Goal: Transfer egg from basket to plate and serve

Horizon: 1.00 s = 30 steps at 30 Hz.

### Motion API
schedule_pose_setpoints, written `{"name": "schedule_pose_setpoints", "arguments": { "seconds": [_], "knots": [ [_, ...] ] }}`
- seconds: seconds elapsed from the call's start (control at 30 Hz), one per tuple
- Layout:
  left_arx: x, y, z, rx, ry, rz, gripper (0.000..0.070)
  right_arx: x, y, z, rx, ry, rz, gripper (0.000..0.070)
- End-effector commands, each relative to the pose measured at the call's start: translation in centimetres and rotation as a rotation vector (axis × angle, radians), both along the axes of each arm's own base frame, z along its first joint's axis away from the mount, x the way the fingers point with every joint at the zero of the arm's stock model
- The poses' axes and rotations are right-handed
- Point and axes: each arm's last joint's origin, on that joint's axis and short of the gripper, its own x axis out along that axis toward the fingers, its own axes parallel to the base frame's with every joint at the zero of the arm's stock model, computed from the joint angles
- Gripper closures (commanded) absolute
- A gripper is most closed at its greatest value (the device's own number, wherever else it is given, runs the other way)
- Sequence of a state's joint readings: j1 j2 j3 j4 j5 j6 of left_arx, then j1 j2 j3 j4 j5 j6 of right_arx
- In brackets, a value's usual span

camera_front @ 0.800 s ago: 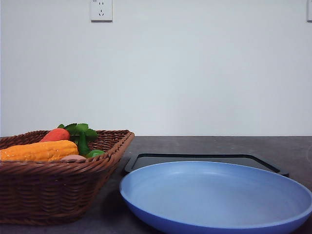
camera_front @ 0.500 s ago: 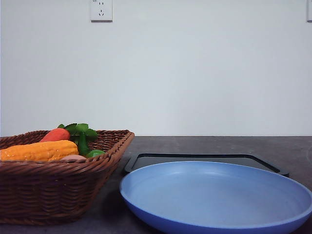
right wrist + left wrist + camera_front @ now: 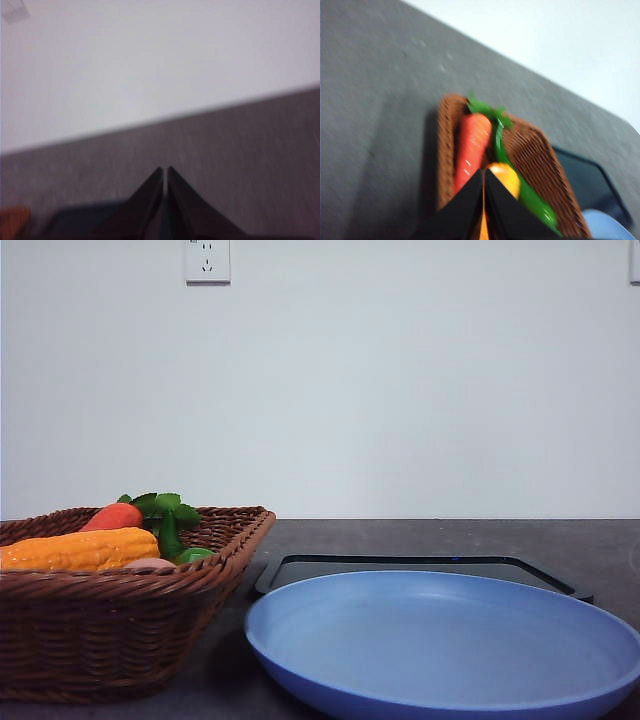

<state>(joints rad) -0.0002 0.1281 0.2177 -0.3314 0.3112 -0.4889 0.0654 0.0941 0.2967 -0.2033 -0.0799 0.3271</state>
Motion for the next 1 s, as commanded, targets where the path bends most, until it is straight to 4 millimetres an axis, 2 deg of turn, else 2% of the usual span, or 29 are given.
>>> {"name": "schedule_pose_setpoints", "arguments": {
  "seconds": [0.0,0.17,0.33,0.53,0.7,0.77,0.87,0.97],
  "knots": [
    [0.2,-0.1,1.0,0.002,0.009,-0.036,0.07,-0.1,0.0,1.1,0.001,0.048,0.011,0.07],
    [1.5,-0.3,3.2,0.028,0.057,-0.126,0.07,0.9,0.3,3.7,-0.014,0.143,0.095,0.07],
    [3.2,-0.7,5.3,0.006,0.098,-0.253,0.07,2.8,1.1,4.5,-0.035,0.303,0.312,0.07],
    [5.0,-1.9,6.4,-0.032,0.187,-0.483,0.07,5.0,1.7,2.7,0.018,0.568,0.498,0.07],
    [6.1,-3.2,5.6,-0.056,0.307,-0.601,0.07,6.4,1.9,0.6,0.048,0.771,0.553,0.07],
    [6.4,-3.7,5.2,-0.057,0.34,-0.624,0.069,6.7,2.0,-0.2,0.052,0.839,0.559,0.0655],
    [6.8,-4.1,4.8,-0.056,0.371,-0.646,0.0596,7.2,2.3,-1.0,0.044,0.911,0.564,0.0536],
    [6.9,-4.4,4.5,-0.052,0.386,-0.652,0.0413,7.8,2.7,-1.9,0.009,0.973,0.537,0.0493]
  ]
}}
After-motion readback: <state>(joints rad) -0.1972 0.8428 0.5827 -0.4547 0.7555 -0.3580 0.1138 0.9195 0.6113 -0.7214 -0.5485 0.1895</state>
